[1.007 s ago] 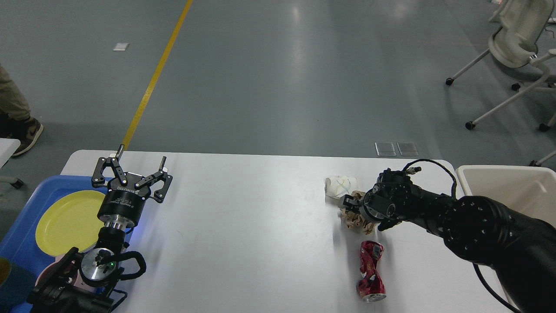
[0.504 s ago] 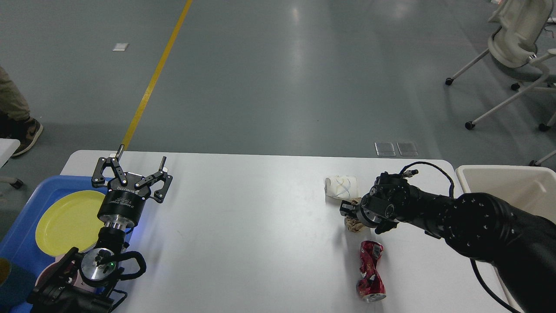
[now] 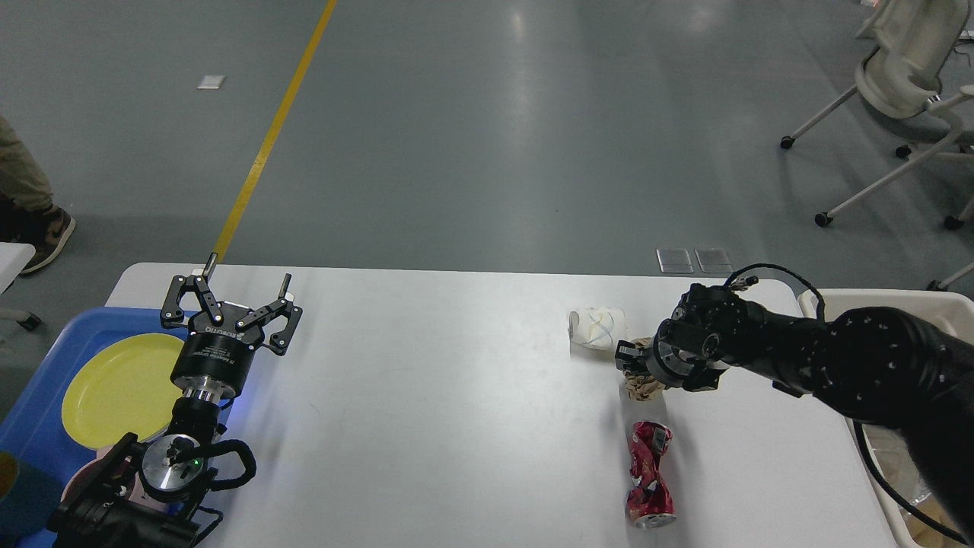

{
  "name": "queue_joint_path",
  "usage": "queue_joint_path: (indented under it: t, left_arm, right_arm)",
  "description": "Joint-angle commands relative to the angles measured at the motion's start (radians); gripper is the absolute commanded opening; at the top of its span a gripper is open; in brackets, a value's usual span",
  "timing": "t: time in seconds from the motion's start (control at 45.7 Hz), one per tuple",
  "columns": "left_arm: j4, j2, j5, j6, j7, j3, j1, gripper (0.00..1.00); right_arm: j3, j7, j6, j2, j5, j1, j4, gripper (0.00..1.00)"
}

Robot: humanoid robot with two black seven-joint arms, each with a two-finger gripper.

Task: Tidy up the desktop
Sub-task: 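Lower the right gripper onto the brown paper wad and grasp it, then lift the brown paper wad and drop it into the white bin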

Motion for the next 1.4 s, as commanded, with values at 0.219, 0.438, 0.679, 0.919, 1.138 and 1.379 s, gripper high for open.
queue_joint_path:
  t: [0.219, 0.438, 0.679, 0.919, 1.138, 1.379]
  left_arm:
    - [0.000, 0.000, 0.000, 0.000, 0.001, 0.000, 0.000, 0.96]
    - [0.000, 0.001, 0.000, 0.000, 0.000, 0.000, 0.000, 0.96]
    - [0.000, 0.000, 0.000, 0.000, 0.000, 0.000, 0.000, 0.96]
    - [0.000, 0.001, 0.000, 0.000, 0.000, 0.000, 0.000, 0.96]
    - [0.000, 0.000, 0.000, 0.000, 0.000, 0.000, 0.000, 0.96]
    - [0.000, 0.000, 0.000, 0.000, 0.000, 0.000, 0.002, 0.96]
  right_arm:
    - [-0.197, -0.001, 0.192, -0.121, 0.068, 0.499, 0.454, 0.00]
    - [-0.360, 0.047, 0.249, -0.098, 0.174, 0.846, 0.736, 0.00]
    - [-0.482, 0.270, 0.260, -0.080, 0.229, 1.107, 0.971, 0.00]
    - [-0.550, 0.290, 0.266, -0.094, 0.232, 1.210, 1.075, 0.00]
    - [-0.602, 0.287, 0.249, -0.128, 0.232, 1.184, 1.057, 0.00]
    - [-0.717, 0.279, 0.180, -0.319, 0.226, 1.029, 0.933, 0.00]
